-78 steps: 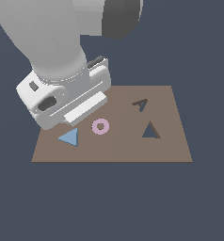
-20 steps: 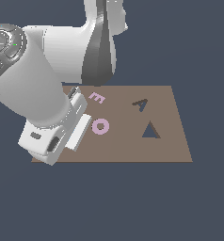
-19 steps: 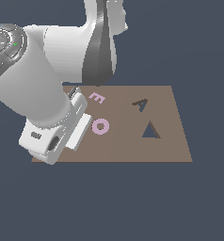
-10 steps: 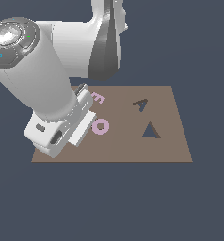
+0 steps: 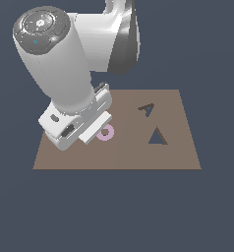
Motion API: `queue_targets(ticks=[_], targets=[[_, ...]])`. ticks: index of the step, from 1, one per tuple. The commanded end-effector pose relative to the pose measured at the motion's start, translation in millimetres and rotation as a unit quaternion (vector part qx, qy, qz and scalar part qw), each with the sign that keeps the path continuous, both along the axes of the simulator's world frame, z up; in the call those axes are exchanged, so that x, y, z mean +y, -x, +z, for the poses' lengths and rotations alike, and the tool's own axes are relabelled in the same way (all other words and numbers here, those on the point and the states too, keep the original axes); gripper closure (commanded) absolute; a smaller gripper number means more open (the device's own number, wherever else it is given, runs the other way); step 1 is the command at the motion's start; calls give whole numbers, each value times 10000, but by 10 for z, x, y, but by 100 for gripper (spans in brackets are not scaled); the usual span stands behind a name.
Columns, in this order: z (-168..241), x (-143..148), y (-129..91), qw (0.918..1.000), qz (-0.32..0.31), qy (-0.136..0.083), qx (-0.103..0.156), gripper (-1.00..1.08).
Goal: Insert a designated object into the corresponding slot on a board.
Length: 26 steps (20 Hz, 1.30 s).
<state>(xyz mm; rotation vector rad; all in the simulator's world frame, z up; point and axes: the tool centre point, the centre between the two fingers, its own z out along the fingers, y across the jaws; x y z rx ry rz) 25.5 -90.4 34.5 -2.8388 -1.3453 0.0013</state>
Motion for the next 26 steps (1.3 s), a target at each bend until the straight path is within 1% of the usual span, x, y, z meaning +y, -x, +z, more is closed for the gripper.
queue_targets(ticks=[1, 4, 7, 10, 13, 16, 20, 23, 26], targets=[[6, 106, 73, 9993, -361, 0, -3, 108], [10, 251, 157, 9965, -837, 0, -4, 108], [14, 406, 226, 9913, -1314, 0, -4, 108], [19, 565, 278, 9840, -1781, 0, -4, 108], [23, 729, 315, 9746, -2240, 0, -5, 108], [27, 894, 335, 9631, -2690, 0, -5, 108], [32, 1117, 336, 9448, -3277, 0, -5, 108], [36, 1285, 318, 9286, -3710, 0, -5, 108], [40, 1452, 284, 9104, -4137, 0, -5, 108]])
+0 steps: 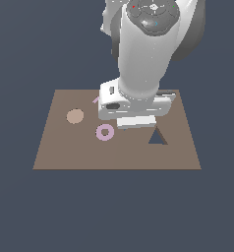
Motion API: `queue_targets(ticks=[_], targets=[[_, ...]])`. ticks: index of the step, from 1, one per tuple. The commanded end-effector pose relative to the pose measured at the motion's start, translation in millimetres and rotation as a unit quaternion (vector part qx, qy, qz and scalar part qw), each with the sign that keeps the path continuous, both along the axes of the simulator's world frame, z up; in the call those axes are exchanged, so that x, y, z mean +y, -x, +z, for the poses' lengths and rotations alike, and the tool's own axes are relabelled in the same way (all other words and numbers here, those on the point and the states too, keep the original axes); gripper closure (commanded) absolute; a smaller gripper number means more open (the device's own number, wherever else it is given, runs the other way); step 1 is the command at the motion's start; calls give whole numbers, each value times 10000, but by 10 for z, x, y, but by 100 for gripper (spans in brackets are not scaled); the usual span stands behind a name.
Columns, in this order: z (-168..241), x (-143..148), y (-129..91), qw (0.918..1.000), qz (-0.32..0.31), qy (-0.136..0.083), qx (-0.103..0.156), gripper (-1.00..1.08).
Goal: Insert a designated object into the corresponding slot on a board.
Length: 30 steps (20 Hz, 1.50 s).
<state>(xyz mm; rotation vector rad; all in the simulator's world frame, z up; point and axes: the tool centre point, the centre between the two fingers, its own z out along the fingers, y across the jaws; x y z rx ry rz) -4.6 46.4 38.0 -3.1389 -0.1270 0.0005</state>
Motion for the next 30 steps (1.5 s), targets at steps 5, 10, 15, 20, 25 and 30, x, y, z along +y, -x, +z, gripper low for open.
queue_targets(ticks=[5, 10, 15, 20, 25, 30], targets=[[11, 355, -112, 9948, -1019, -1, -2, 108], [16, 579, -235, 9854, -1702, -1, -2, 108], [21, 742, -359, 9744, -2248, -2, -1, 108], [23, 852, -468, 9641, -2656, -1, 0, 108], [25, 915, -548, 9563, -2923, -1, 1, 108], [25, 939, -589, 9524, -3047, -1, 2, 108]])
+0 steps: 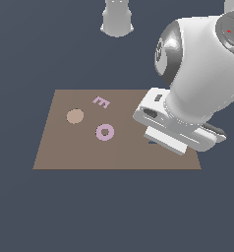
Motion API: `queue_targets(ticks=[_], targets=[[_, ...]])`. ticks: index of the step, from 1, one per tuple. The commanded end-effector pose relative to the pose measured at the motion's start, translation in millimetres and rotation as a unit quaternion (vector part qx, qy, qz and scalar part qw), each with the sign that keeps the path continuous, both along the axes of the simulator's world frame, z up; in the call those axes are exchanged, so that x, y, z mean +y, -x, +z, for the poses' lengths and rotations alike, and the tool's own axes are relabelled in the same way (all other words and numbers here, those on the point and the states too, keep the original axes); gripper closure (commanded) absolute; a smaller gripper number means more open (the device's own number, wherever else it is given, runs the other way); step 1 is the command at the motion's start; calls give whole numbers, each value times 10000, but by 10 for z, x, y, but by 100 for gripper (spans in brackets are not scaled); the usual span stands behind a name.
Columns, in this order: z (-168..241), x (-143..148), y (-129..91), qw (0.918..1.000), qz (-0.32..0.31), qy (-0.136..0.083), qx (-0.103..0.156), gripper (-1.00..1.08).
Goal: Insert a designated object into the corresponding slot on a board.
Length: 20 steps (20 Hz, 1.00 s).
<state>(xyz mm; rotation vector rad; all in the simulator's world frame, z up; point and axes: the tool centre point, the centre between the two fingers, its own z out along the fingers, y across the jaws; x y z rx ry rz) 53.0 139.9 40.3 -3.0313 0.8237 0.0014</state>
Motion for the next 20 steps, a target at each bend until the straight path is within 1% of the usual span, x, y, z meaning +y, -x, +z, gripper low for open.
queue_targets(ticks=[1, 10, 11, 20], targets=[[2, 6, -16, 10000, -47, 0, -1, 108], [-98, 4, -19, 10000, -50, 0, -1, 108], [-98, 4, -19, 10000, -50, 0, -1, -92], [-98, 4, -19, 10000, -50, 0, -1, -92]])
